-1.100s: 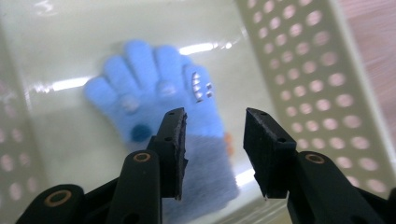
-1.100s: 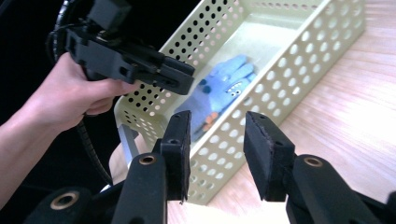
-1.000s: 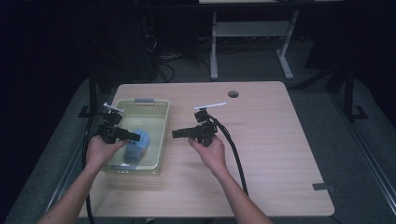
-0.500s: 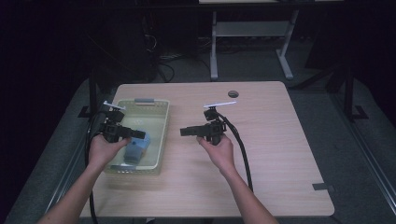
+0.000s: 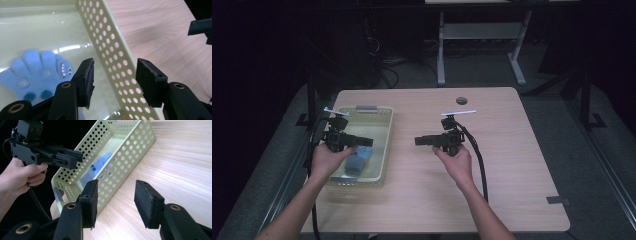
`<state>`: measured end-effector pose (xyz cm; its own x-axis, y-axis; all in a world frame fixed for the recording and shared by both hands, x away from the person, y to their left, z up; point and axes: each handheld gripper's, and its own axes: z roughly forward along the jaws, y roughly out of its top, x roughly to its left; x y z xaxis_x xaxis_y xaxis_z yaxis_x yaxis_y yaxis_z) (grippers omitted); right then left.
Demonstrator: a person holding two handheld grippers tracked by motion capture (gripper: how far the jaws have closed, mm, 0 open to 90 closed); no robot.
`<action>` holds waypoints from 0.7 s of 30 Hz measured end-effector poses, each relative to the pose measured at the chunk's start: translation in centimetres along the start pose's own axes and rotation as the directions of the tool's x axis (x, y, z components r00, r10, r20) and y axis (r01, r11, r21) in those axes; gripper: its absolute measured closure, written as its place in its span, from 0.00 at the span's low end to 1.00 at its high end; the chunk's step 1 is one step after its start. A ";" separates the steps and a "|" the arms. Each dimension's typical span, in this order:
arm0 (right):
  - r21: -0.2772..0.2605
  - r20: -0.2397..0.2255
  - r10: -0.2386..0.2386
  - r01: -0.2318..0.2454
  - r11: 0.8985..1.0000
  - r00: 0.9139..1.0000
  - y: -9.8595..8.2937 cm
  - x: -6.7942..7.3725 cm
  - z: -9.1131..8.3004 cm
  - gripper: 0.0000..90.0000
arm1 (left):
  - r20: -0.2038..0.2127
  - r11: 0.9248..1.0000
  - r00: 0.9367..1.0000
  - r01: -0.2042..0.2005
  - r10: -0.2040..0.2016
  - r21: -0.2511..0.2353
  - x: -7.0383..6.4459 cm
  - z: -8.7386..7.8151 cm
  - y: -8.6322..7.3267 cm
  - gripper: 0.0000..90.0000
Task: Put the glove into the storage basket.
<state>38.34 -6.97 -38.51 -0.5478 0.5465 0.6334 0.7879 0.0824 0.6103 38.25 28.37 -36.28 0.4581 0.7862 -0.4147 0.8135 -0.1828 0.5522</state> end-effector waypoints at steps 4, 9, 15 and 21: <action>-0.007 0.009 0.004 -0.004 1.000 1.000 -0.1 -0.3 -0.7 0.59 | 0.019 1.000 1.000 -0.007 0.007 -0.007 -0.4 0.1 0.1 0.53; -0.020 0.020 0.008 -0.008 1.000 1.000 -0.1 -0.7 -1.8 0.59 | 0.028 1.000 0.999 -0.021 0.021 -0.016 -1.1 0.4 0.4 0.52; -0.032 0.034 0.017 -0.016 0.999 0.999 -0.2 -1.2 -3.0 0.58 | 0.046 0.999 0.998 -0.036 0.037 -0.024 -2.3 0.6 0.7 0.52; -0.044 0.049 0.023 -0.021 0.999 0.999 -0.4 -1.7 -4.1 0.56 | 0.062 0.998 0.996 -0.060 0.062 -0.023 -3.5 1.2 1.1 0.51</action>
<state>37.82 -11.30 -37.89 -0.5154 0.5882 0.6232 0.7857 0.0341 0.6176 38.01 24.74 -35.10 0.5287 0.7355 -0.4238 0.7760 -0.2165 0.5924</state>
